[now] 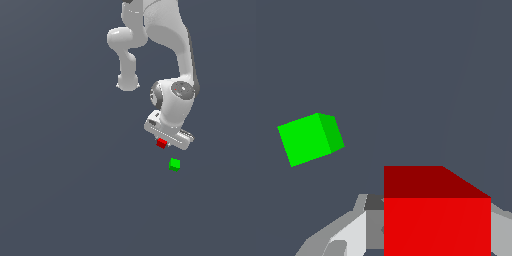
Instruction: Stack the red cube on top of the green cube.
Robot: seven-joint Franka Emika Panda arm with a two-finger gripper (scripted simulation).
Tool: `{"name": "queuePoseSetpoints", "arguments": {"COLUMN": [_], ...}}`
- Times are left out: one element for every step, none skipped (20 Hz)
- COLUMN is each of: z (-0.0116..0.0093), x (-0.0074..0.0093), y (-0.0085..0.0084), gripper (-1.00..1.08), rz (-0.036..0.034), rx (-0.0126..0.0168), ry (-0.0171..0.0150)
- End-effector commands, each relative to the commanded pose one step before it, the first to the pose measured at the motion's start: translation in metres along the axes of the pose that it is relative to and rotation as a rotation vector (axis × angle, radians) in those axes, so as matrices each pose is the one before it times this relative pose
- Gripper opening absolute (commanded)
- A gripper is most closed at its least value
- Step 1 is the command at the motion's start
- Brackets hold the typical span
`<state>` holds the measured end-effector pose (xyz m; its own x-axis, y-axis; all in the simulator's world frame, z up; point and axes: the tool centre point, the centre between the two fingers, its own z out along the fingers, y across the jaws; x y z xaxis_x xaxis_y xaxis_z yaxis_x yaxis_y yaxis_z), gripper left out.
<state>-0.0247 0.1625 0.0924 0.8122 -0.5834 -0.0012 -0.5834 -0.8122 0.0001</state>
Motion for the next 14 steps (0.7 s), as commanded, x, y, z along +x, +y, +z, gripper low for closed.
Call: {"name": "queuePoseSetpoints", "arguments": {"z": [0.00542, 0.00215, 0.0021, 0.00205, 0.002, 0.00195, 0.00189, 0.00176, 0.00163, 0.0015, 0.00136, 0.00125, 0.00113, 0.00103], "x": [0.00538, 0.00207, 0.00205, 0.00202, 0.002, 0.00198, 0.00194, 0.00183, 0.00171, 0.0016, 0.00142, 0.00139, 0.00128, 0.00119], "y": [-0.01554, -0.00587, -0.00577, -0.00567, -0.00556, -0.00546, -0.00532, -0.005, -0.00465, -0.00431, -0.00403, -0.00367, -0.00336, -0.00308], "gripper": [-1.0, -1.0, -1.0, -1.0, -1.0, -1.0, -1.0, -1.0, -1.0, -1.0, -1.0, -1.0, -1.0, -1.0], "rz": [0.00008, 0.0, 0.0, 0.0, 0.0, 0.0, 0.0, 0.0, 0.0, 0.0, -0.00006, 0.0, 0.0, 0.0], "rx": [0.00068, 0.0, 0.0, 0.0, 0.0, 0.0, 0.0, 0.0, 0.0, 0.0, -0.0004, 0.0, 0.0, 0.0], "ry": [0.00036, 0.0, 0.0, 0.0, 0.0, 0.0, 0.0, 0.0, 0.0, 0.0, 0.00056, 0.0, 0.0, 0.0]}}
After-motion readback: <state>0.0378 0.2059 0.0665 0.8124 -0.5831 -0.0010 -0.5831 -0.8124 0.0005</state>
